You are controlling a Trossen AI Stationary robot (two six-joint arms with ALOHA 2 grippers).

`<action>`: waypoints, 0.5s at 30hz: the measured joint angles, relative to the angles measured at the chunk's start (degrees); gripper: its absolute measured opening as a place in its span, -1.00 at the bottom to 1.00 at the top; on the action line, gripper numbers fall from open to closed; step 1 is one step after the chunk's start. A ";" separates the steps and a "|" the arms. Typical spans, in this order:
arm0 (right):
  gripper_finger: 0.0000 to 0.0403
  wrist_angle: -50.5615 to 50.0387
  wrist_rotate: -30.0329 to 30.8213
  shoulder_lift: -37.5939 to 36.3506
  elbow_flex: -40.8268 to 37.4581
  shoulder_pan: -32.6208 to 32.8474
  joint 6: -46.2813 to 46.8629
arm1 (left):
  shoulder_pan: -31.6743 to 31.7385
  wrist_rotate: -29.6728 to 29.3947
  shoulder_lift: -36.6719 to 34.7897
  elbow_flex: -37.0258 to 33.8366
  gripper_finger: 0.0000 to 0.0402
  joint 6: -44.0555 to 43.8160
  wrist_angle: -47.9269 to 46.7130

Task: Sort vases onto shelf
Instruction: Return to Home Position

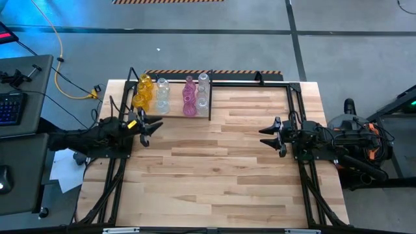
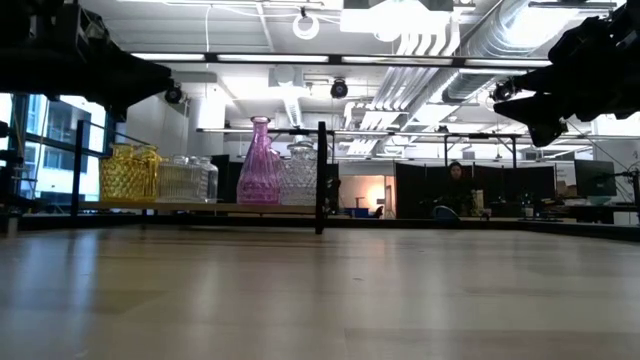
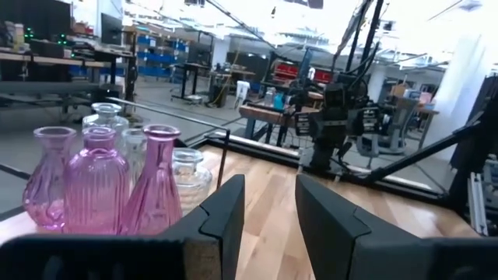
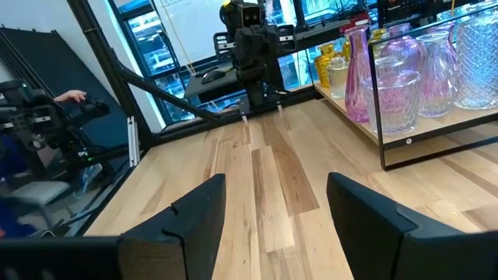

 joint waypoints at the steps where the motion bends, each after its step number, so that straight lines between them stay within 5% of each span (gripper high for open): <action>1: 0.04 -0.01 0.00 0.00 0.00 -0.02 0.01 | 0.29 0.00 0.00 0.00 -0.47 0.00 -0.01; 15: 0.04 0.00 0.02 0.00 -0.02 -0.02 0.01 | 2.07 -0.02 0.00 0.00 -0.47 0.00 -0.10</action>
